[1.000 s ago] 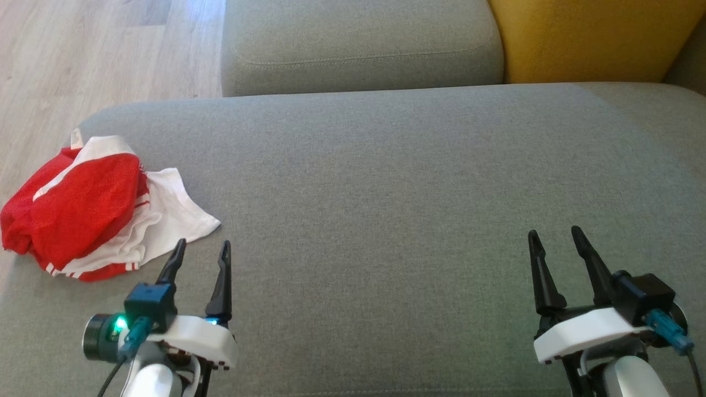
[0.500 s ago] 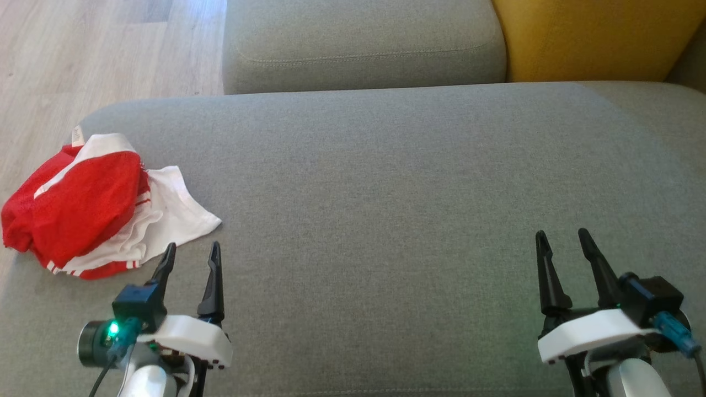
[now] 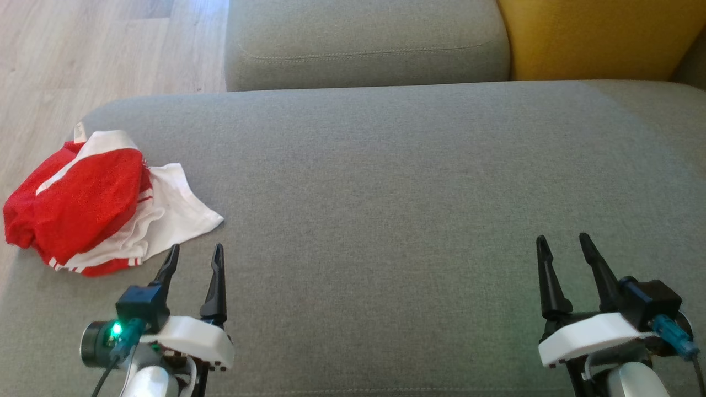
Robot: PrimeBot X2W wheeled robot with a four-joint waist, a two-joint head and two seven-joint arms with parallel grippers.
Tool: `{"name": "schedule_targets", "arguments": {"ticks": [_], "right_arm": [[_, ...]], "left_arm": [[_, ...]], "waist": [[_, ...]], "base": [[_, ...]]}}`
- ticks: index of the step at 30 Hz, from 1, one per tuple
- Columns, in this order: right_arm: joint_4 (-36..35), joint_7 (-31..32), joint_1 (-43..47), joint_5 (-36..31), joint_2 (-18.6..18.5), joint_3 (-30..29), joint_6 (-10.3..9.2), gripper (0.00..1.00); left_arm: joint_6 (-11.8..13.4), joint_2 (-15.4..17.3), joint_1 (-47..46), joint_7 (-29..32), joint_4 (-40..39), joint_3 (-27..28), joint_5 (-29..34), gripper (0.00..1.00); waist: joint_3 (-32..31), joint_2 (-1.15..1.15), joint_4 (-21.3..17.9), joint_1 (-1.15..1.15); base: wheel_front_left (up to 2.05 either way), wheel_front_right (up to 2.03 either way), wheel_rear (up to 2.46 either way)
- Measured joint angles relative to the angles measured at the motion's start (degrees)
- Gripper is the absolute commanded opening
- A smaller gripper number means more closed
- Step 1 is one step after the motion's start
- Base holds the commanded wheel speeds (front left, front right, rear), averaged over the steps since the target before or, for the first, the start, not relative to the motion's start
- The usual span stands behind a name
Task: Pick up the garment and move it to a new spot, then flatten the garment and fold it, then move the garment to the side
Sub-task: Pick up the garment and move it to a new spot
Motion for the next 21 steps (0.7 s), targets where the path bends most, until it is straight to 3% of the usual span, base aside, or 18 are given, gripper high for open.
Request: {"name": "schedule_targets", "arguments": {"ticks": [11,21], "right_arm": [[-0.76,0.15,-0.01,-1.10,0.02,-1.44,0.00,1.00],[-4.25,2.33,0.04,-1.18,0.07,-1.07,0.01,1.00]], "left_arm": [[-0.05,-0.03,-0.04,0.00,-0.03,-0.02,0.51,1.00],[-0.02,-0.48,-0.24,-0.01,-0.27,0.22,0.58,1.00]], "waist": [[0.32,0.00,2.19,0.00],[0.45,0.00,9.89,0.00]], "base": [[0.00,0.00,0.00],[0.00,0.00,0.00]]}}
